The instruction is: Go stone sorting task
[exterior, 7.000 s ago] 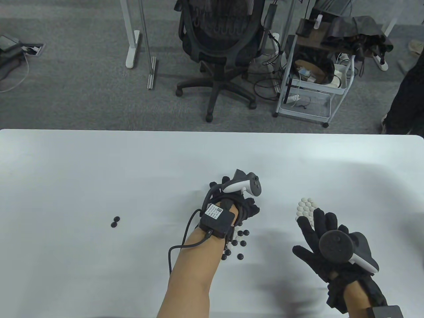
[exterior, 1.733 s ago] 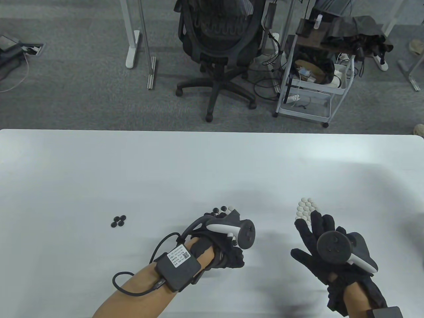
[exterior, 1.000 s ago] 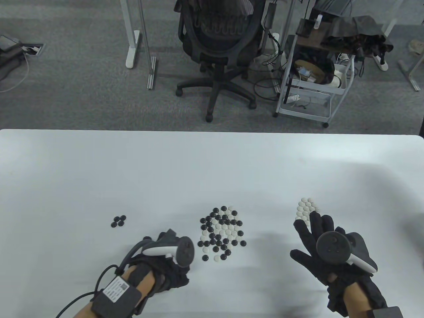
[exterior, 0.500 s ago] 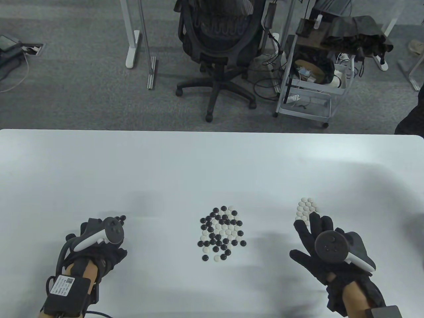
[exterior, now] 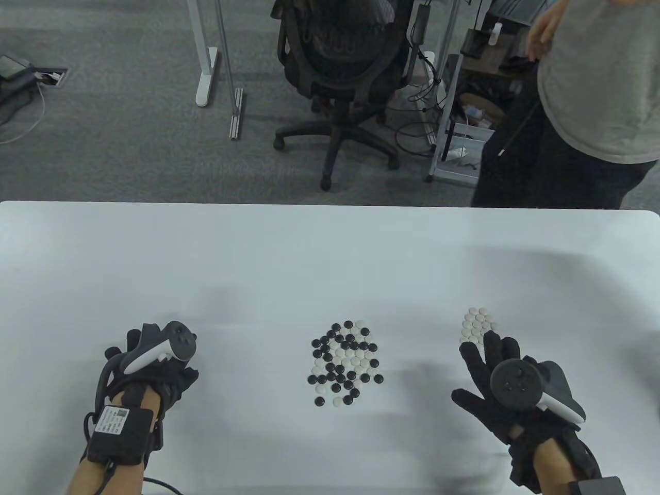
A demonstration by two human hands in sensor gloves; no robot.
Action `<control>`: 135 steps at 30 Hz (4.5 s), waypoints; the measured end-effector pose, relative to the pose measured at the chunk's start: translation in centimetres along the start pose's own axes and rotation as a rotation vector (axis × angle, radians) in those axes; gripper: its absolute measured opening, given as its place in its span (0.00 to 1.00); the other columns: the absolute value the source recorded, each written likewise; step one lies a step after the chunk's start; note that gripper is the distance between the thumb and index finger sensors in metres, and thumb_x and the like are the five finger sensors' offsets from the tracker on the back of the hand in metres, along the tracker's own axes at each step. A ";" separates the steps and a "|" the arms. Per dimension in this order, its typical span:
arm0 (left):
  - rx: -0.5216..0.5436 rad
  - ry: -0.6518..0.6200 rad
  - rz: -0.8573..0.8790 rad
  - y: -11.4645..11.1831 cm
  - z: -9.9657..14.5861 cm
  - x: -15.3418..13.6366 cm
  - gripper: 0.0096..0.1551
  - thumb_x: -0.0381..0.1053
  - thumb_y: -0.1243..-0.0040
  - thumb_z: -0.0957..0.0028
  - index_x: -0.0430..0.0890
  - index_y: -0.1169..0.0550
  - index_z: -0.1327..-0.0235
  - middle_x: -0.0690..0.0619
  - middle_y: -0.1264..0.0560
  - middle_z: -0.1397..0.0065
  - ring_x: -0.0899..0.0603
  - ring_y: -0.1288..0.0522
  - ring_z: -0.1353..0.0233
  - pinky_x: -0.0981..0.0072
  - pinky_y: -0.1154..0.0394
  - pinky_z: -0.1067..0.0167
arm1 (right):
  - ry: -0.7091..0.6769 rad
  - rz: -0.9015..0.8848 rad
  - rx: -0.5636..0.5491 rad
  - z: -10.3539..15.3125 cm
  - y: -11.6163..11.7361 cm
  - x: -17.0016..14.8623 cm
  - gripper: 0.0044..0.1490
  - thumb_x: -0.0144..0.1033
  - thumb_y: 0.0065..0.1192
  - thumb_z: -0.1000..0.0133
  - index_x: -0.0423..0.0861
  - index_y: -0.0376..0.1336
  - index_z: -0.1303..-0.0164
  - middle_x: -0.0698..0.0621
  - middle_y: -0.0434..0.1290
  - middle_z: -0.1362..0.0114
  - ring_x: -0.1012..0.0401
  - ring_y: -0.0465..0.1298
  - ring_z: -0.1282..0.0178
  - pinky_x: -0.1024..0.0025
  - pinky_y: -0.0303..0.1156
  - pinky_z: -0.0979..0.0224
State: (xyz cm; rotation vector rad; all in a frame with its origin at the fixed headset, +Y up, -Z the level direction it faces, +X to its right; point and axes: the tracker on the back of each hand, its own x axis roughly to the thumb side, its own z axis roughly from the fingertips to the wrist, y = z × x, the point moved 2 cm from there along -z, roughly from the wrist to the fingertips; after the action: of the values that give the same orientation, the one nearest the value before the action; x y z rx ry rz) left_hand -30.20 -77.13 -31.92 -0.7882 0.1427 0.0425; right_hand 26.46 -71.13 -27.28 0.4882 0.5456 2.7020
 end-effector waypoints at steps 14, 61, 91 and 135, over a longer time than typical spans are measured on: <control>-0.017 -0.297 -0.027 7.1 4.8 13.3 0.38 0.60 0.64 0.37 0.48 0.30 0.16 0.29 0.71 0.15 0.21 0.79 0.26 0.14 0.74 0.39 | -0.006 -0.004 -0.006 0.1 -0.2 0.0 0.53 0.58 0.39 0.38 0.41 0.27 0.16 0.28 0.18 0.23 0.29 0.20 0.28 0.20 0.24 0.38; -0.201 -0.393 -0.346 -5.1 7.2 14.0 0.32 0.58 0.61 0.34 0.56 0.44 0.15 0.30 0.78 0.21 0.21 0.81 0.29 0.14 0.74 0.42 | -0.012 -0.003 -0.019 0.7 -0.5 0.2 0.53 0.58 0.40 0.38 0.41 0.28 0.16 0.28 0.18 0.23 0.29 0.20 0.28 0.20 0.24 0.38; -0.012 -0.023 0.169 5.6 -0.1 3.9 0.37 0.58 0.66 0.40 0.55 0.46 0.13 0.33 0.82 0.22 0.23 0.84 0.29 0.15 0.79 0.41 | 0.014 -0.013 -0.007 0.4 -0.4 -0.4 0.53 0.58 0.40 0.38 0.41 0.28 0.16 0.28 0.18 0.23 0.29 0.19 0.29 0.21 0.22 0.39; -0.153 -0.493 -0.527 -4.7 5.9 22.7 0.36 0.58 0.64 0.35 0.56 0.54 0.15 0.29 0.79 0.21 0.21 0.82 0.29 0.14 0.75 0.42 | 0.022 -0.006 0.011 0.3 -0.2 -0.1 0.53 0.57 0.40 0.38 0.41 0.28 0.16 0.28 0.18 0.23 0.29 0.19 0.29 0.21 0.23 0.38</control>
State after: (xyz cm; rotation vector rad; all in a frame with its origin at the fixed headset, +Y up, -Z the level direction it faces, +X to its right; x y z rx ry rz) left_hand -6.60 -76.63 -27.76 -0.9256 -0.5416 -0.2531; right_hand 26.76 -70.89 -27.18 0.4601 0.5670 2.7033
